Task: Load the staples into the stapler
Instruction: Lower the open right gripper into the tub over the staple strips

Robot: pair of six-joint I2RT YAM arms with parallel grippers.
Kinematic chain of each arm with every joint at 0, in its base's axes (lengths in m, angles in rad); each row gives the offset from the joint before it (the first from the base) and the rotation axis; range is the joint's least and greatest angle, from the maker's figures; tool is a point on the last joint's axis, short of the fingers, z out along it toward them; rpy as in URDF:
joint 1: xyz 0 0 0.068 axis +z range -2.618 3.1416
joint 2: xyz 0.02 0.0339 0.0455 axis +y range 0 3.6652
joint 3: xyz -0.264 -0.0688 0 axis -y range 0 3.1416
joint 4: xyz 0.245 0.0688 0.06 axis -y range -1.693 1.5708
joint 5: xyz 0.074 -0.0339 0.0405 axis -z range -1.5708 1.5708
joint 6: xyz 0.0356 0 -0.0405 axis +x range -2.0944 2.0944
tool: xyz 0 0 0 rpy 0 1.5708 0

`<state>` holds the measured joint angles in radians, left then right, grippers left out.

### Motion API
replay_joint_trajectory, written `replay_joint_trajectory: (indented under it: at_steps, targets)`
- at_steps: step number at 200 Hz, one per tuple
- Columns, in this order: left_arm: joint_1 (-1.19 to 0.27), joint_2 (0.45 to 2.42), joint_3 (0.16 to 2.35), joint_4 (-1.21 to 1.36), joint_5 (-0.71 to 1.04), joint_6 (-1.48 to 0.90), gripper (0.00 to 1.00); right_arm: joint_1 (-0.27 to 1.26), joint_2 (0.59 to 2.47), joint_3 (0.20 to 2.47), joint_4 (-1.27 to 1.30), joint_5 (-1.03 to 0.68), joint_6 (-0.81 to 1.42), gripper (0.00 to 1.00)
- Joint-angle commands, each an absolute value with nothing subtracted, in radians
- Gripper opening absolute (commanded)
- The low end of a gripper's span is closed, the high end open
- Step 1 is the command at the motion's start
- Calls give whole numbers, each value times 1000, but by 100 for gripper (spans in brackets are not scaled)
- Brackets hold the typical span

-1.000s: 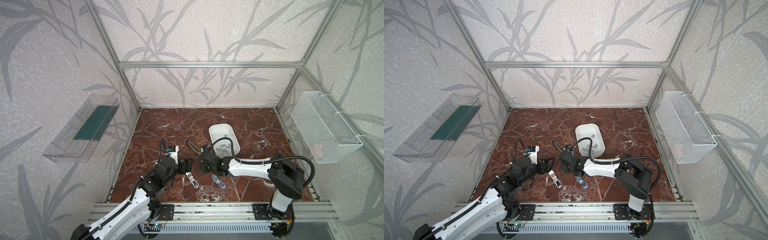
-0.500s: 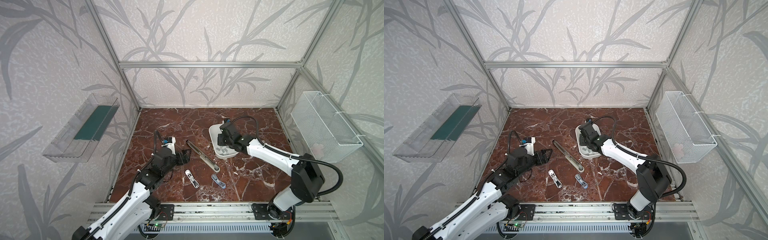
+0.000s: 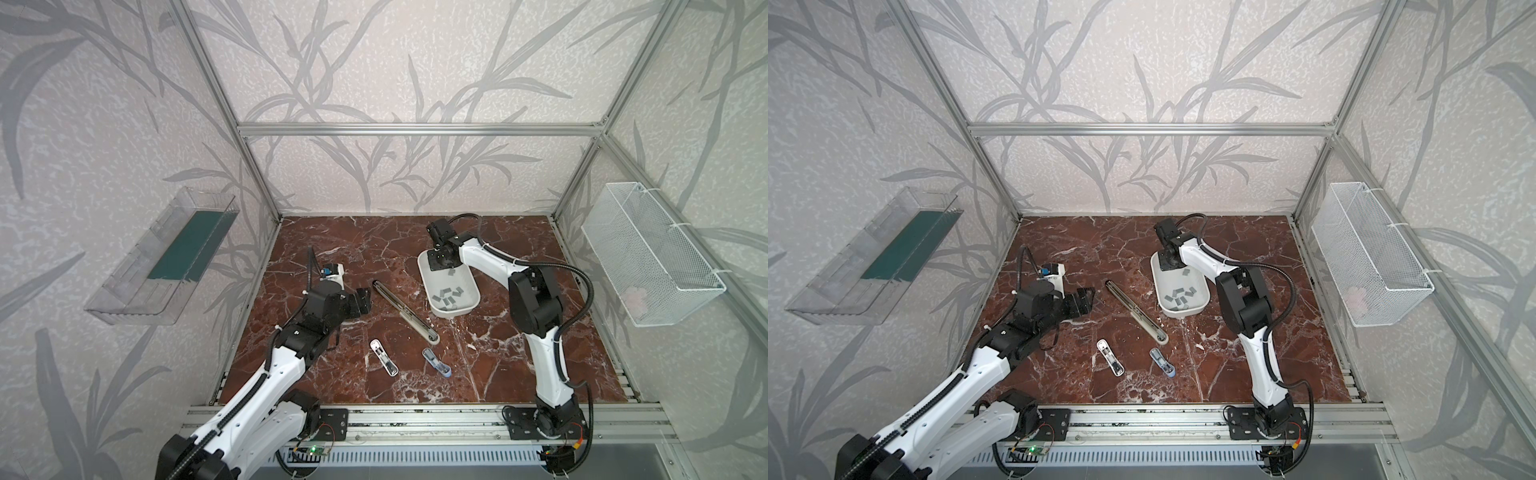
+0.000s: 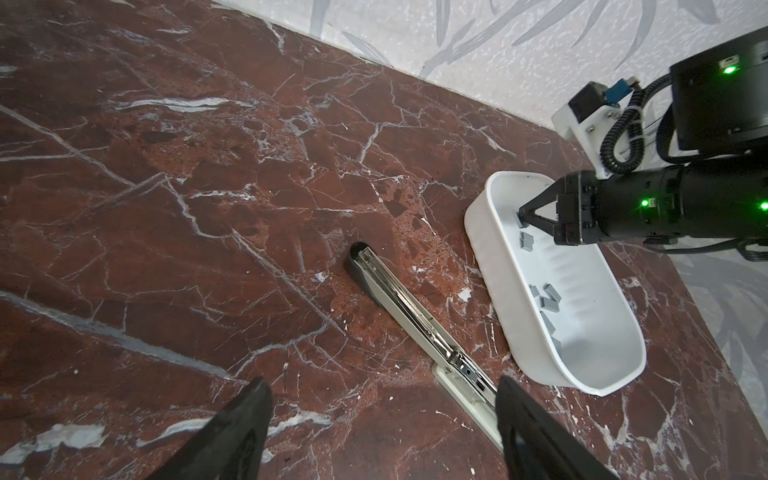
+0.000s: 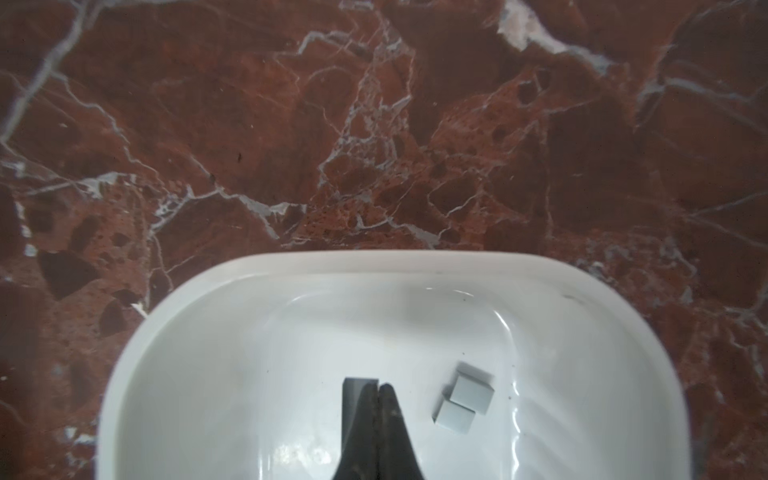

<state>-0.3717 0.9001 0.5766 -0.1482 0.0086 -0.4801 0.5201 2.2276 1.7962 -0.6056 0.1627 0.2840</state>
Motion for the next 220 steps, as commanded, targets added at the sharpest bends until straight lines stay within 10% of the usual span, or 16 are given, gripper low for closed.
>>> replay_joint_trajectory:
  at_steps: [1,220]
  targets:
    - [-365,916,575,-102,-39,-433,85,518,2260,1825,-676,133,239,0]
    - [-272,1229,806,107,-110,-403,89,458,2011,1537,-579,-78,50,31]
